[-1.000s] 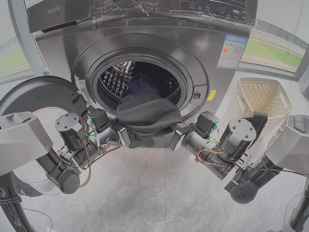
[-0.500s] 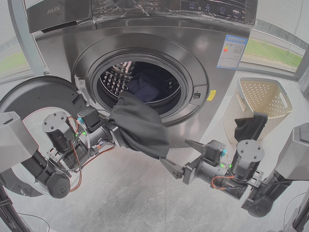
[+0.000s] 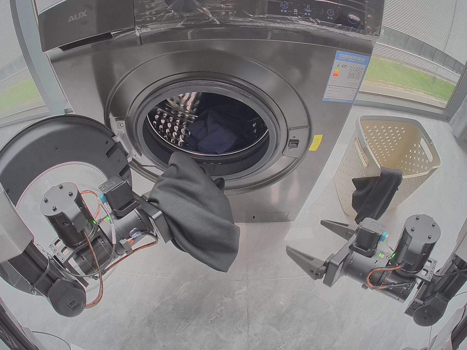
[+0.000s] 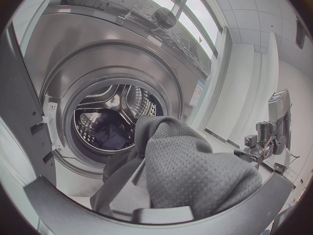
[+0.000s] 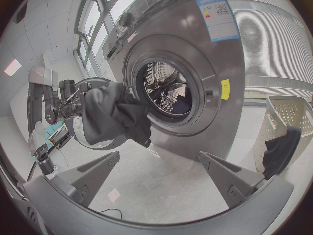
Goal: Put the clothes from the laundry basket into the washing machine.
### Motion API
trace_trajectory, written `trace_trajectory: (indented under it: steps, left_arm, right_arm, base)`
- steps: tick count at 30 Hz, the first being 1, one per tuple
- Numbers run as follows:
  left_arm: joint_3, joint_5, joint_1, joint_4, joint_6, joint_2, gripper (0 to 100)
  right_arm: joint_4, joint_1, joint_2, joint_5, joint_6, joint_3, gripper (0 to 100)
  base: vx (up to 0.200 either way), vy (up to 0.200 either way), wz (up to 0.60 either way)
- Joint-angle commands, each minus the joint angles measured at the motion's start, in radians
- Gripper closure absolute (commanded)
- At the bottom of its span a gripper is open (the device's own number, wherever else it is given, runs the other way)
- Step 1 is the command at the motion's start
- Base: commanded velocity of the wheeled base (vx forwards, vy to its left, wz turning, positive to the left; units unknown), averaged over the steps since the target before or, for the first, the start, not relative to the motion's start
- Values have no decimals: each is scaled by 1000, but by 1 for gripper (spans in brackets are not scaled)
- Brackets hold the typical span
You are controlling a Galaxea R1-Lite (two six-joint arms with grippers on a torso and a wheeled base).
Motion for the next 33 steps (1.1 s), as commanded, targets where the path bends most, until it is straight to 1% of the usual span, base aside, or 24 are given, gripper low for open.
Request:
trace_trajectory:
  steps: [1,2,4,5,17,25,28,30,33]
  left_arm:
    - [17,-1,-10,-4,10,-9,100]
    - [22,-1,-15,-4,19,-8,100]
    - [28,1,-16,-4,41,-5,100]
    - [30,2,-15,-4,47,-5,100]
    - [30,1,-19,-4,48,-2,100]
    - [28,-1,-19,-4,52,4,100]
    - [28,-1,-19,-4,59,12,100]
    - [30,1,-21,-4,70,18,100]
    - [30,2,-25,-4,75,26,100]
  right_arm:
    - [-2,-25,-35,5,-1,1,0]
    - [-2,-23,-33,4,1,1,0]
    - [-2,-22,-33,5,1,1,0]
    - [-2,-23,-33,5,1,1,0]
    - [-11,-20,0,5,7,4,0]
    - [-11,-8,3,4,10,2,0]
    - [-11,-5,3,4,10,2,0]
    - [-11,1,3,2,10,2,0]
    - [-11,3,3,2,10,2,0]
  base:
    - [0,200,0]
    - [0,200,0]
    - [0,0,0]
    - [0,0,0]
    - [0,0,0]
    - [200,0,0]
    - [200,0,0]
    - [200,0,0]
    - [200,0,0]
